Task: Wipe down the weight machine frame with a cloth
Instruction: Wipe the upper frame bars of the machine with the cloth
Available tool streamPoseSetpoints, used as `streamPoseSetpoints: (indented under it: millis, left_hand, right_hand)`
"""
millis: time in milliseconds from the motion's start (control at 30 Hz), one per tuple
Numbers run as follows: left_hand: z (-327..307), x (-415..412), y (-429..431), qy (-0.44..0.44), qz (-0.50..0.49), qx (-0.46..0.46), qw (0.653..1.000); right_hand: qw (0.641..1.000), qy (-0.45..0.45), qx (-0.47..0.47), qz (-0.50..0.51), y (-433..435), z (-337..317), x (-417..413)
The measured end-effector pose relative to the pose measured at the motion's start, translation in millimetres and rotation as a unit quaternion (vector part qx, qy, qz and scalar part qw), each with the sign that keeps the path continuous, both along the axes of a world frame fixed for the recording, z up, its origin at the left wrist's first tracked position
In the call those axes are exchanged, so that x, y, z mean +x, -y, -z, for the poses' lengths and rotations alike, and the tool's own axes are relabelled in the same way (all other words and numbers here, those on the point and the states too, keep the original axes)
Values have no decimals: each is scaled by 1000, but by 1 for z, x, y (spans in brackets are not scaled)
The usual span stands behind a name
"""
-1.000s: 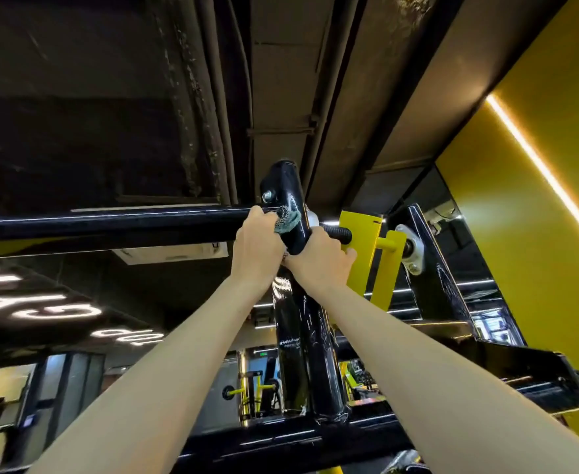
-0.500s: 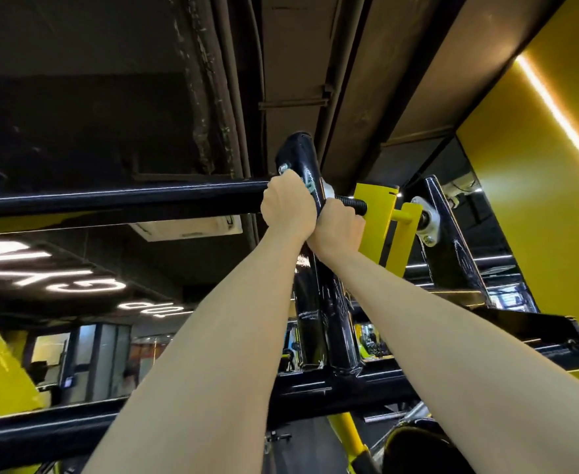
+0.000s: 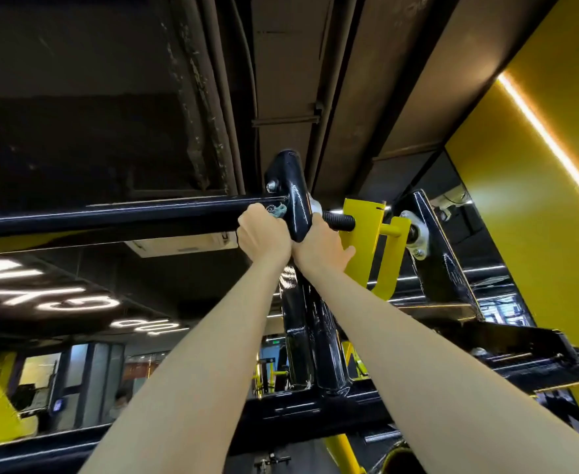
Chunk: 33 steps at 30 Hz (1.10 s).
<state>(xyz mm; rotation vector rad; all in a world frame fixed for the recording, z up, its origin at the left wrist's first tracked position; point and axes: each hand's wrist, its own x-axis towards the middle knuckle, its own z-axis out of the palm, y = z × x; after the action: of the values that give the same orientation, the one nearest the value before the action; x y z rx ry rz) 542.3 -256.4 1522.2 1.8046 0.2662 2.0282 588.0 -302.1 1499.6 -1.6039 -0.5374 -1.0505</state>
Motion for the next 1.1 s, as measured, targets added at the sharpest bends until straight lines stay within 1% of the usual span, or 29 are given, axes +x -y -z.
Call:
streamPoseSetpoints:
  millis: [100, 167, 233, 400, 533, 633, 667, 700, 733, 767, 833, 933, 1000, 1067, 1100]
  left_hand:
    - [-1, 7, -5, -3, -23, 77, 997]
    - [-3, 11, -13, -3, -48, 132, 990]
    - [-5, 14, -17, 4, -59, 150, 987]
    - [-6, 16, -7, 21, -30, 118, 992]
    - [-6, 12, 2, 45, 49, 24, 997]
    - [-15, 11, 4, 64, 144, -64, 985]
    - [-17, 10, 7, 69, 155, -79, 982]
    - [-17, 9, 11, 66, 131, -71, 987]
    - [-16, 7, 16, 61, 94, -44, 993]
    - [-14, 7, 18, 52, 58, -9, 997]
    - [-13, 5, 14, 36, 17, 56, 998]
    - [-10, 3, -17, -33, -45, 126, 990]
    - [2, 7, -46, -77, -79, 122, 986]
    - [19, 7, -66, -54, -73, 95, 991]
    - [23, 5, -68, -29, -65, 105, 992]
  right_hand:
    - [999, -10, 12, -48, -1, -3, 4]
    - [998, -15, 16, -61, -1, -4, 8]
    - [997, -16, 24, -67, -2, -5, 10]
    - [996, -7, 54, -77, -6, -8, 13]
    - [997, -15, 52, -57, -5, -7, 10]
    - [998, -13, 40, -48, -4, -8, 10]
    - [998, -14, 39, -48, -4, -8, 10]
    - [998, -16, 38, -43, -3, -9, 9]
    - [999, -18, 36, -34, -1, -11, 8]
    - [999, -21, 32, -22, 1, -11, 7]
    - [1000, -20, 19, -6, 5, -12, 5]
    - [999, -34, -4, -8, 7, -11, 1]
    - [997, -57, 13, -43, 7, -7, -1]
    - [994, -70, 28, -79, 7, -6, -1]
    - [993, -78, 26, -81, 8, -6, -1]
